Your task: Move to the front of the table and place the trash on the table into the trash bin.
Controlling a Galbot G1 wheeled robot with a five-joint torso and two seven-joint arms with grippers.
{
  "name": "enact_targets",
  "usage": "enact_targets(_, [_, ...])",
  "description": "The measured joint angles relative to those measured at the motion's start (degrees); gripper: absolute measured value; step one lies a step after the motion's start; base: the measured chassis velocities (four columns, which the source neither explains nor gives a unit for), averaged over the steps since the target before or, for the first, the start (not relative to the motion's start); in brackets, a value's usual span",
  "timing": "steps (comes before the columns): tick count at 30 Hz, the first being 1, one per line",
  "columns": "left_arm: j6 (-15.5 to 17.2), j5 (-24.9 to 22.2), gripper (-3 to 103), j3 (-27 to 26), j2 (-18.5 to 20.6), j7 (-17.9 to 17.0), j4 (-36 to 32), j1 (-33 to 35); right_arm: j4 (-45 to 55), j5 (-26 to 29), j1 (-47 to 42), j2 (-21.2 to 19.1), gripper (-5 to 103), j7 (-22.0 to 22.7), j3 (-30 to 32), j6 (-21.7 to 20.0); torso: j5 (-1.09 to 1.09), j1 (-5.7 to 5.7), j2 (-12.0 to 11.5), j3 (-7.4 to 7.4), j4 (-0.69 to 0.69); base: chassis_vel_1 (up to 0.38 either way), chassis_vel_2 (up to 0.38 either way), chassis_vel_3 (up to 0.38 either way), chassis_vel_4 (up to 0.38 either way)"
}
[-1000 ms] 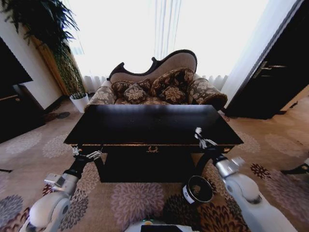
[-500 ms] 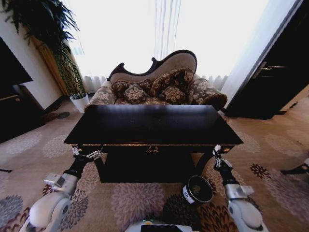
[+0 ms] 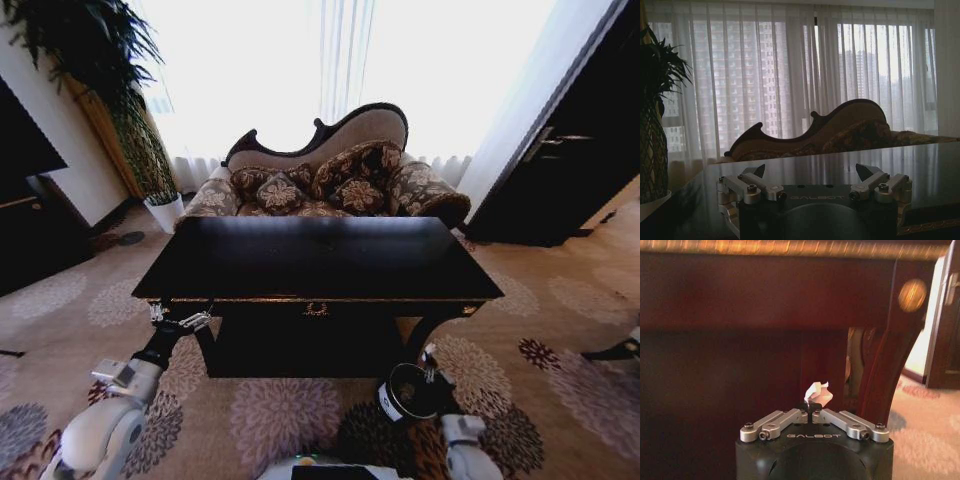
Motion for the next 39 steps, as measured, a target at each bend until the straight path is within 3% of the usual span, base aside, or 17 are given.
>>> enact_targets(9, [0.00, 0.00, 100, 0.00, 0.00, 0.00, 0.00, 0.00, -16.80, -5.45, 6.60, -0.77, 0, 1.55, -3.80, 2.56, 0.01, 0.00, 0.00, 0.00, 0.00, 0.000, 0.000, 0.000, 0.000])
enact_targets(21, [0.00, 0.00, 100, 0.00, 0.00, 0.00, 0.00, 0.00, -28.61, -10.76, 17.73, -2.65, 0, 4.85, -5.98, -0.86, 0.01, 0.00, 0.00, 0.01, -0.01, 0.000, 0.000, 0.000, 0.000])
enact_targets(31, [0.00, 0.00, 100, 0.00, 0.00, 0.00, 0.00, 0.00, -41.64, -11.64, 26.71, -5.25, 0, 5.78, -6.19, -2.00, 0.01, 0.00, 0.00, 0.01, 0.00, 0.000, 0.000, 0.000, 0.000])
enact_targets(39, [0.00, 0.00, 100, 0.00, 0.00, 0.00, 0.00, 0.00, -44.63, -10.51, 28.27, -6.26, -1, 5.79, -6.02, -3.67, 0.01, 0.01, 0.00, 0.01, -0.01, 0.000, 0.000, 0.000, 0.000])
